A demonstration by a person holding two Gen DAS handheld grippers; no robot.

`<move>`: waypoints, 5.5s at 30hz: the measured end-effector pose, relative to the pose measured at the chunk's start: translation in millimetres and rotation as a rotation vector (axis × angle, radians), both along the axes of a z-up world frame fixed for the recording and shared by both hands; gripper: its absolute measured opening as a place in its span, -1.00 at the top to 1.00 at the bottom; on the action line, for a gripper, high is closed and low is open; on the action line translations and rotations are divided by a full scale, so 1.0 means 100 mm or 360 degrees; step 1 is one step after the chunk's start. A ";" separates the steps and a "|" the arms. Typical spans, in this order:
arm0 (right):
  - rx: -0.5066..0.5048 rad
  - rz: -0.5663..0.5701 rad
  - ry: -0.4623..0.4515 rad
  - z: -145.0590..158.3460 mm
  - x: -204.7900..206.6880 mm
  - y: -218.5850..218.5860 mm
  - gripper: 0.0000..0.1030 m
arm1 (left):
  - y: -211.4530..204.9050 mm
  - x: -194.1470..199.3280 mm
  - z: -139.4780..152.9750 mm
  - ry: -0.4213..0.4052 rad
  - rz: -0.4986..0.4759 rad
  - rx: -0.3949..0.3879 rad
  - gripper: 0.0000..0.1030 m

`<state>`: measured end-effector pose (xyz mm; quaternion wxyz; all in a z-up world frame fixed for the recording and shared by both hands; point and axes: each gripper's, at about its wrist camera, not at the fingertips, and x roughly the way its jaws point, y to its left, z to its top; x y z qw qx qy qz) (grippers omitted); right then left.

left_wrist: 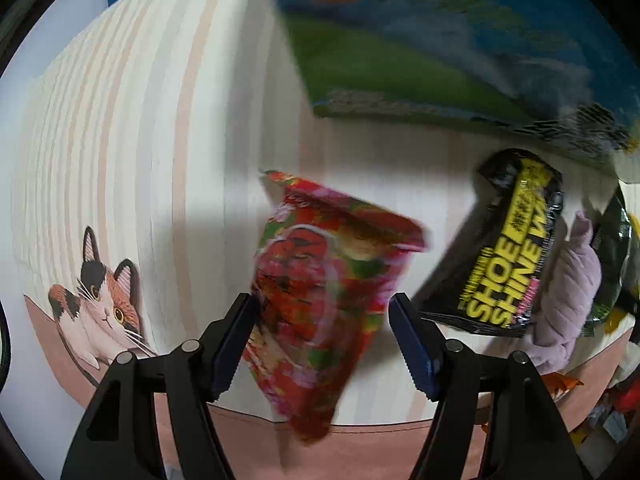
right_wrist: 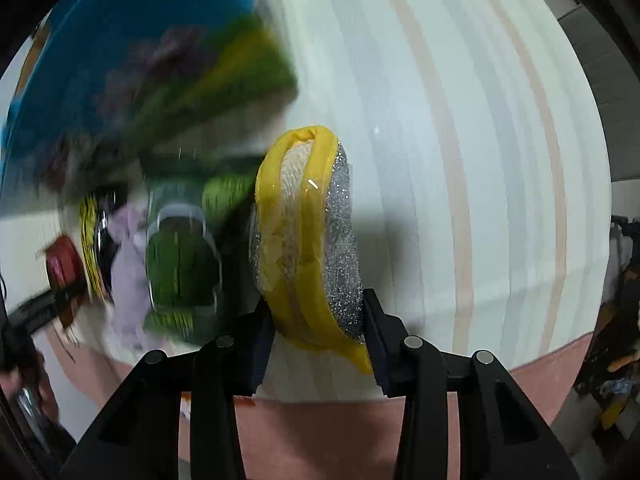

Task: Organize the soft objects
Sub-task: 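Lift the sponge and snack bag and carry them toward the cardboard box, then lower both items into the box and open both grippers, then grasp the green Deeyeo wipes with the right gripper while the left gripper grasps the black shoe shine wipes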

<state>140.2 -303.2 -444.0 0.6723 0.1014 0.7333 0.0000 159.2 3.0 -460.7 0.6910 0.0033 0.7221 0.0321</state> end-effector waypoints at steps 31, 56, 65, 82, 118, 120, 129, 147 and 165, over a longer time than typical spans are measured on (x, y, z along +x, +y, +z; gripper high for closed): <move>-0.0005 0.0148 0.0023 0.17 -0.43 0.17 -0.39 | 0.14 -0.92 0.46 0.0072 0.0021 -0.0378 -0.21; 0.0133 0.0046 -0.0186 0.77 -0.03 -0.12 0.02 | -0.09 -0.79 0.72 0.0002 0.0029 -0.0212 0.13; 0.0280 0.0237 -0.0575 2.30 0.20 0.20 0.02 | -0.37 -0.25 2.32 -0.0388 -0.0021 -0.0440 0.13; -0.0085 0.0214 -0.0237 1.18 1.84 0.79 0.03 | -0.39 2.23 1.23 -0.0101 0.0168 -0.0485 0.13; -0.0138 0.0269 -0.0343 1.26 1.88 0.96 -1.00 | -0.40 2.05 1.66 -0.0378 -0.0020 -0.0256 -0.96; -0.0132 0.0264 -0.0385 1.29 1.86 0.93 -1.00 | -0.35 1.87 1.71 -0.0411 -0.0003 -0.0245 -0.96; -0.0062 0.0257 -0.0507 1.56 1.52 1.02 -1.00 | -0.28 1.31 1.98 -0.0548 -0.0007 -0.0210 -0.96; 0.0089 -0.0140 -0.0254 0.35 0.21 0.41 -0.36 | -0.39 0.24 0.52 -0.0180 -0.0318 -0.0138 -0.25; 0.0061 -0.0054 -0.0017 -0.18 0.34 0.49 0.19 | -0.66 0.40 -0.01 -0.0082 -0.0273 -0.0078 0.10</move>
